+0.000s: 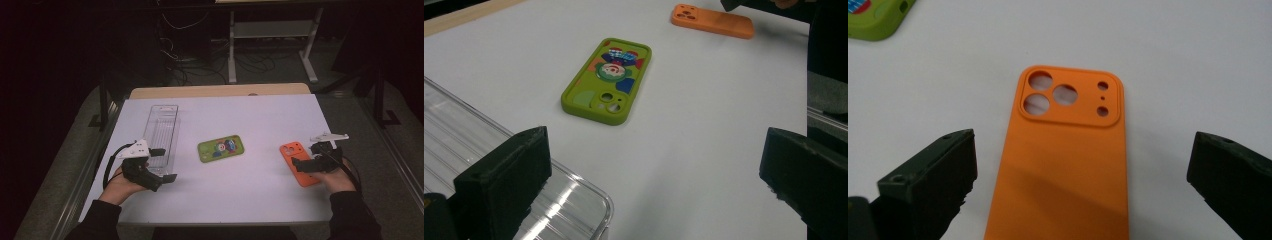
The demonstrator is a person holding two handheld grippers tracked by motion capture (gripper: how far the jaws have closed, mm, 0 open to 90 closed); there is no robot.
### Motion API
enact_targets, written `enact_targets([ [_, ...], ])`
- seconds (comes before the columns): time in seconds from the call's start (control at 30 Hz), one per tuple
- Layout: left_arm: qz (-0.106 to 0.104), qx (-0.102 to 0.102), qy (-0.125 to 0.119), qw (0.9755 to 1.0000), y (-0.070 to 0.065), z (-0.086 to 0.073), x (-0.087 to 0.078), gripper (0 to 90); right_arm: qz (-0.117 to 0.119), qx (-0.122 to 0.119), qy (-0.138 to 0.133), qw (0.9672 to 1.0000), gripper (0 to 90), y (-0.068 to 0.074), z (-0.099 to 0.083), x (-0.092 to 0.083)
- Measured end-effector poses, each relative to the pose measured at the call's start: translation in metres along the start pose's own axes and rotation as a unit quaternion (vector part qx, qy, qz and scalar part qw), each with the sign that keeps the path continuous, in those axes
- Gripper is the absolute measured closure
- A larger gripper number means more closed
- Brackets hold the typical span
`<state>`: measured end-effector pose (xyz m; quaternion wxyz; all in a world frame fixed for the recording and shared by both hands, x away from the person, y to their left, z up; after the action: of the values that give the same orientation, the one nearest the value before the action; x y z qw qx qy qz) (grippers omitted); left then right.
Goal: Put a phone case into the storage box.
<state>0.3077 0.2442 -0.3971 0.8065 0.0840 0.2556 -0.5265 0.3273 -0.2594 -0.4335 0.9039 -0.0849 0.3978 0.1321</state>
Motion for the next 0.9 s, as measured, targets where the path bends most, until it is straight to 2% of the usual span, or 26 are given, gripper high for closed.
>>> enact_targets([
  [0.33,-0.001,0.001,0.0,1.0,-0.001,0.0,0.0,0.0,0.003,0.011,0.023,0.9997,0.2,0.0,-0.015,0.004],
  [0.63,-0.001,0.001,0.001,1.0,-0.001,0.0,0.001,0.0,0.004,-0.012,0.045,0.9989,0.5,0.008,-0.019,0.01],
  [0.9,-0.001,0.004,0.003,1.0,0.0,0.0,0.001,0.0,0.003,-0.013,0.069,0.9975,9.0,0.011,-0.021,0.013],
])
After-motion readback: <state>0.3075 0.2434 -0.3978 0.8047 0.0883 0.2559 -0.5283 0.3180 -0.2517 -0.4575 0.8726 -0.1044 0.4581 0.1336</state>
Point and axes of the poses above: each handheld gripper's, and its own axes: x roughly forward along the jaws, z roughly out of its top, y roughly to its left, the point moved 2 cm from there along x, roughly forward along the jaws, and after that the axes turned 3 degrees about -z, right-handed, at the moved point
